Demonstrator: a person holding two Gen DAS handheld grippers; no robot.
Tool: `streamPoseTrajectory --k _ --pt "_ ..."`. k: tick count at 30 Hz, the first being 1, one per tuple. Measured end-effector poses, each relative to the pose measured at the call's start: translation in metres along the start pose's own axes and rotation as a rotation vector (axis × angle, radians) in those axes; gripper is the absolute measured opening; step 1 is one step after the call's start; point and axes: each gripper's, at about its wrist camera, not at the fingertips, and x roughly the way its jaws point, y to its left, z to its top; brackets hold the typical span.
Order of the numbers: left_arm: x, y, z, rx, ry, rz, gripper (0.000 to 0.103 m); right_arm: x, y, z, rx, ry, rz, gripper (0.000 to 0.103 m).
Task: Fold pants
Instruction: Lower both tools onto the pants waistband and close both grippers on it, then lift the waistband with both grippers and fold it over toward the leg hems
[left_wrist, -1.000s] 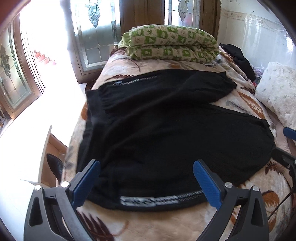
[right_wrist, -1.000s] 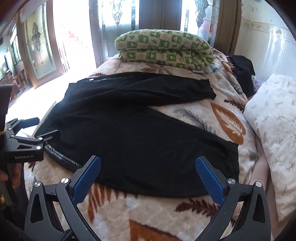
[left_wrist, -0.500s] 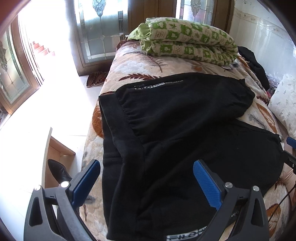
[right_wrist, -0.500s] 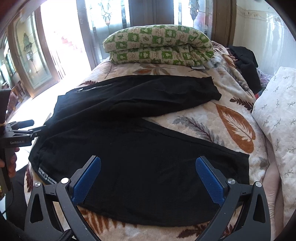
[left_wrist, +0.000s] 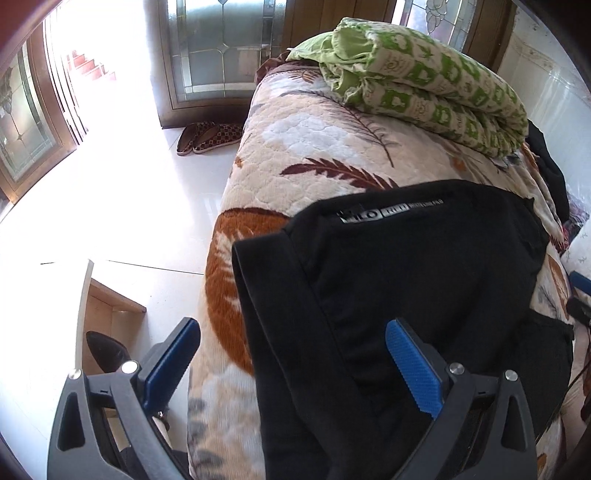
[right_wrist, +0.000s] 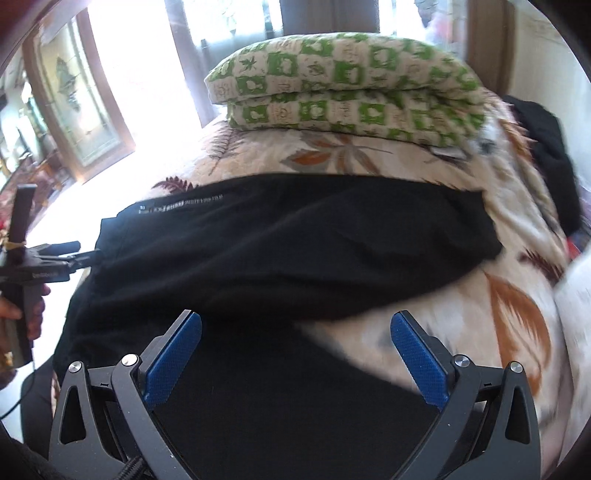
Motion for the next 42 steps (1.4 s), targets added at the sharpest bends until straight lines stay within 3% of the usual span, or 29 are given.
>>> streamPoseTrajectory --k 4,8,10,14,17,19,21,28,32,35,36,37,38,39,42 --pt "0.02 0.012 0.011 -0.042 0.015 -0.021 0.102 0.03 -0.012 0.041 -0.057 0.035 0.02 0.103" --pt "0.036 0.017 0.02 -0.078 0.015 -0.052 0.101 0.064 -0.031 0.076 -0.099 0.073 -0.033 0.103" --pt "0.042 0.016 0.023 -0.084 0.015 -0.078 0.087 0.08 -0.039 0.092 -0.119 0.082 -0.048 0.103" --pt "0.043 0.004 0.029 -0.051 -0.017 -0.069 0.08 0.11 -0.047 0.114 -0.149 0.116 -0.051 0.103" --pt "0.04 -0.004 0.029 -0.013 -0.045 -0.07 0.059 0.127 -0.046 0.123 -0.206 0.137 -0.033 0.103" --pt "0.037 -0.013 0.029 0.024 -0.056 -0.083 0.038 0.134 -0.04 0.125 -0.272 0.138 -0.048 0.103" --pt "0.03 -0.022 0.029 0.061 -0.082 -0.081 0.031 0.141 -0.035 0.126 -0.329 0.15 -0.063 0.103" --pt "-0.013 -0.026 0.034 0.085 -0.194 -0.175 0.027 0.15 -0.022 0.128 -0.461 0.164 -0.048 0.103" --pt "-0.038 -0.028 0.038 0.111 -0.241 -0.207 0.027 0.159 -0.025 0.131 -0.455 0.203 0.004 0.102" --pt "-0.047 -0.033 0.038 0.138 -0.259 -0.214 0.027 0.163 -0.035 0.132 -0.414 0.222 0.063 0.089" --pt "-0.047 -0.035 0.036 0.149 -0.259 -0.207 0.027 0.16 -0.033 0.13 -0.426 0.212 0.077 0.074" --pt "-0.046 -0.038 0.035 0.158 -0.256 -0.198 0.027 0.155 -0.033 0.132 -0.435 0.206 0.087 0.051" --pt "-0.045 -0.039 0.034 0.161 -0.251 -0.192 0.027 0.152 -0.032 0.132 -0.436 0.203 0.1 0.04" --pt "-0.042 -0.04 0.032 0.164 -0.244 -0.186 0.027 0.148 -0.032 0.131 -0.432 0.208 0.103 0.021" --pt "-0.041 -0.045 0.027 0.185 -0.241 -0.154 0.027 0.143 -0.027 0.126 -0.465 0.212 0.075 0.013"
